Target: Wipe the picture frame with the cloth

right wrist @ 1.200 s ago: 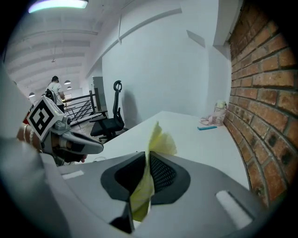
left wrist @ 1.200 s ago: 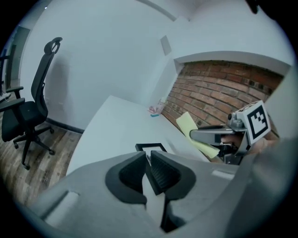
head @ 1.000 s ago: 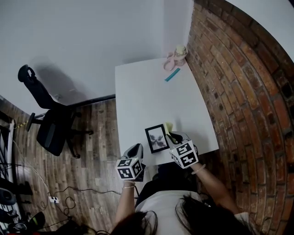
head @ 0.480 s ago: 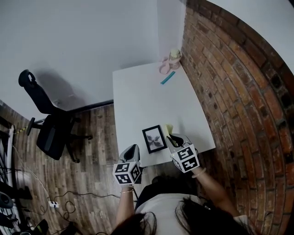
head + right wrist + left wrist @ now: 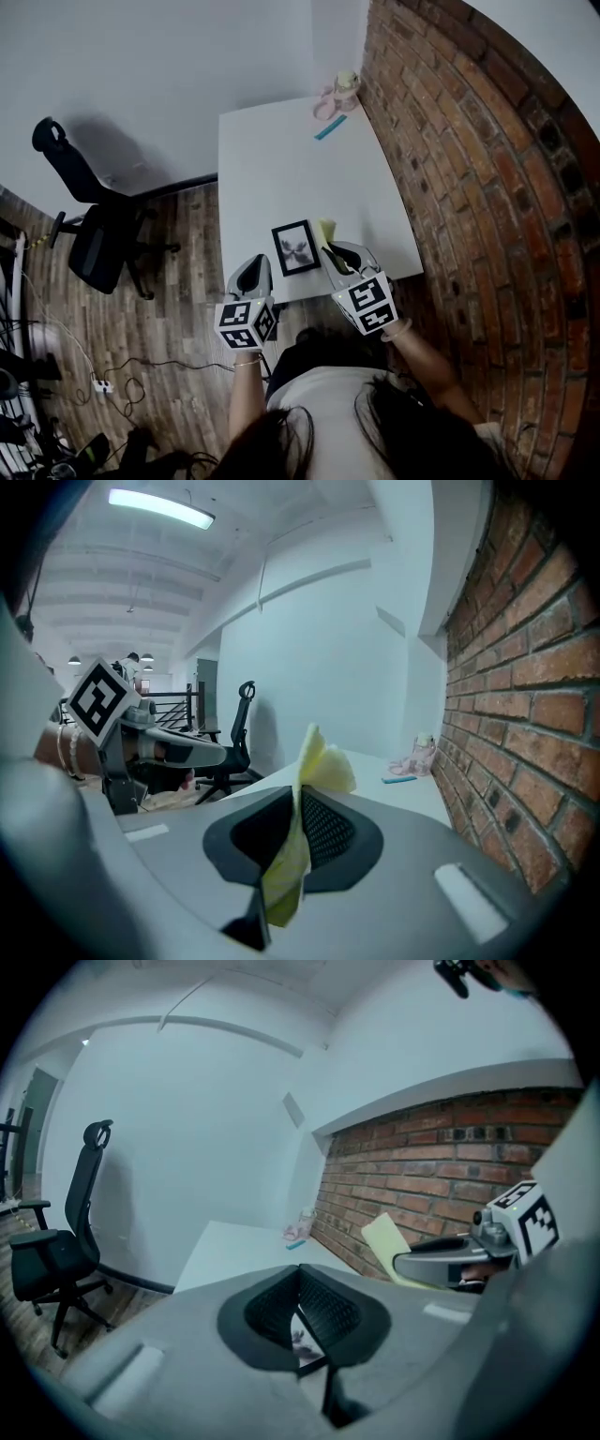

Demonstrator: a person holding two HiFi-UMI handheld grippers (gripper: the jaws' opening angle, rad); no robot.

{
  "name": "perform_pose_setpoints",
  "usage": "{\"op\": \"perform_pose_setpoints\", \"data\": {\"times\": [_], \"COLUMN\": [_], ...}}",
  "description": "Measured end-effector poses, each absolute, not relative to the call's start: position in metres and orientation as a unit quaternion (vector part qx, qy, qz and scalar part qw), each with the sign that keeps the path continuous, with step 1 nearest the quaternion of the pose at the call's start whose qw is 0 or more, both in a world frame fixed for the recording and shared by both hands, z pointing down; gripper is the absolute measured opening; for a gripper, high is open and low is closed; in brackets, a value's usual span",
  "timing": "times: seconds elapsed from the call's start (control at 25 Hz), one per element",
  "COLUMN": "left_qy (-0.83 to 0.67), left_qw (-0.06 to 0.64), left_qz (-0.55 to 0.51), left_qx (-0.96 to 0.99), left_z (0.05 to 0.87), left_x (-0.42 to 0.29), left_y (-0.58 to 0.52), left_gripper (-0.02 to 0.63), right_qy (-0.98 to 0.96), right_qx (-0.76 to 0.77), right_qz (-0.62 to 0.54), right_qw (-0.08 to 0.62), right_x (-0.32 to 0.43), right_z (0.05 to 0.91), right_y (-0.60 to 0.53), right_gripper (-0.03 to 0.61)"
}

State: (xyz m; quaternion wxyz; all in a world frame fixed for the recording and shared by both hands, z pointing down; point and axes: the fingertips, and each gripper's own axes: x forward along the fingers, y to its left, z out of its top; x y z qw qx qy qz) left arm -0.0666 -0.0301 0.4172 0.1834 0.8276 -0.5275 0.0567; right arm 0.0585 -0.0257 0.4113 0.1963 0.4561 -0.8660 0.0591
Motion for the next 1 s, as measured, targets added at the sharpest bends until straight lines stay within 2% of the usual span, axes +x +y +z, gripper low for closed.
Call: {"op": "perform_pose_setpoints", "data": {"times": [0.72, 1.0], "left_qy": [-0.533, -0.532], "left_qw": [0.073, 0.037], "left_qz": [0.029, 0.013], "left_qx": [0.842, 0.846], "left_z": [0.333, 0.306], "left_x": [-0.019, -0.012], "left_y": [0.017, 0.031], "left_gripper": [0.000, 0.000], "right_qy": [-0.878, -0.883], "right_qx": [0.470, 0.465], "right_qz": [0.012, 0.002], "right_qw": [0.090, 0.070], "right_x": [0.097, 0.099], "right_z": [0.327, 0.311], "right_y": [0.015, 0.030], "right_gripper": [0.032, 0.032]}}
